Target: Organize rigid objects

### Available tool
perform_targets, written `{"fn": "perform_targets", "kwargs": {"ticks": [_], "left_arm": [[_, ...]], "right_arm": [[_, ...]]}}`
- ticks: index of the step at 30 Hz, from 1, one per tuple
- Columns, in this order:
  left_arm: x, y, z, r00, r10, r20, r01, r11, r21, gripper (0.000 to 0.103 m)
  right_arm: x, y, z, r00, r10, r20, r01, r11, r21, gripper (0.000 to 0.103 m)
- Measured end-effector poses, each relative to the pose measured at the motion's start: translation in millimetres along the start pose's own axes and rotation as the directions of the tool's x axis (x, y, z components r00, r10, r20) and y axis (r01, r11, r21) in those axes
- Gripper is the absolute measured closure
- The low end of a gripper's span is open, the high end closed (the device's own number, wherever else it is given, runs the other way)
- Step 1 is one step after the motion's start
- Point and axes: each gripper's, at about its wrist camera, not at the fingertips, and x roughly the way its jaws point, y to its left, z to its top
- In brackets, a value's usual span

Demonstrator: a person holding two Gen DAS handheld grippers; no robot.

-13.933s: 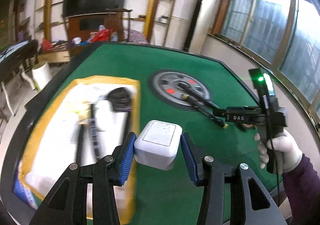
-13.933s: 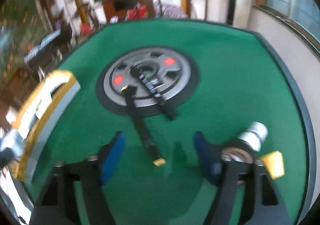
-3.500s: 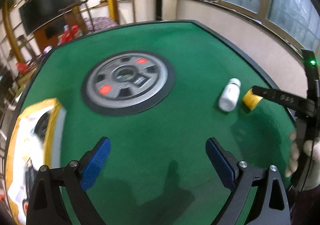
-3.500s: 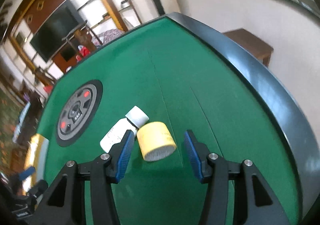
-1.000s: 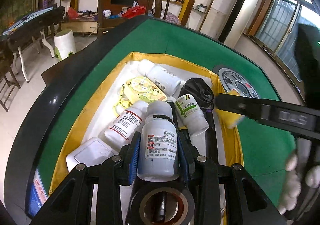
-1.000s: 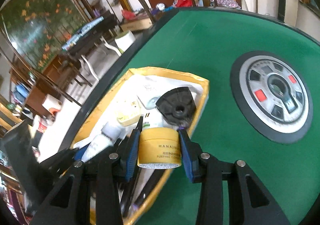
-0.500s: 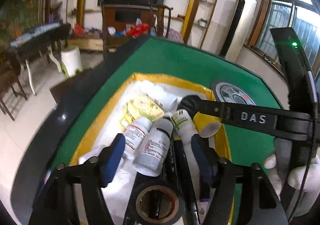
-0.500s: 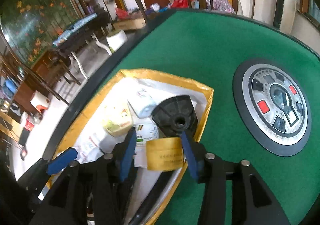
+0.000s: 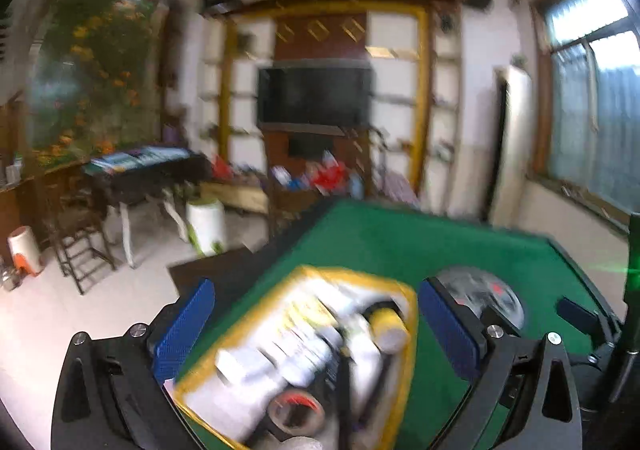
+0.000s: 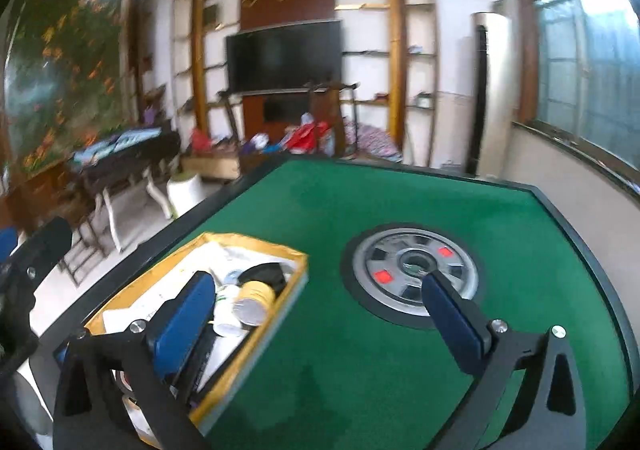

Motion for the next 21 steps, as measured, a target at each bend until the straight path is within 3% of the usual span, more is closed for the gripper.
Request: {"fn": "perform_targets", "kwargs": {"ticks": [3,7,13,21], "left_arm": [[3.5,-10.0,-7.8,0.998,0.009,-0.069,-0.008,1.0,0.02,0.0],[-0.2,-22.5,-17.2,0.995,0.025,-0.097,-0.022,0.999,0.026,0.0],[-1.4,-36.5,-22.6,0.987,-0.027,-0.157,0.036,0.998,0.058,0.0],[-5.0,-53.7,-34.5,0.984,0.08,-0.158,-0.055,0.986,0.158,0.0]], "right_arm": [[-0.8,-19.2,-11.8,0.999,-0.019,-0.051,0.022,0.999,0.041,0.0],[-11.5,-35.9,-25.7,0.997,-0.048,-0.053,0.051,0.997,0.06,0.0],[-29.5,-45.1,-40.4,0.998,-0.057,-0.034,0.058,0.997,0.056,0.0],[-37.5,-41.2,-54.2,0.997,-0.071,-0.031,0.071,0.997,0.021,0.0]]}}
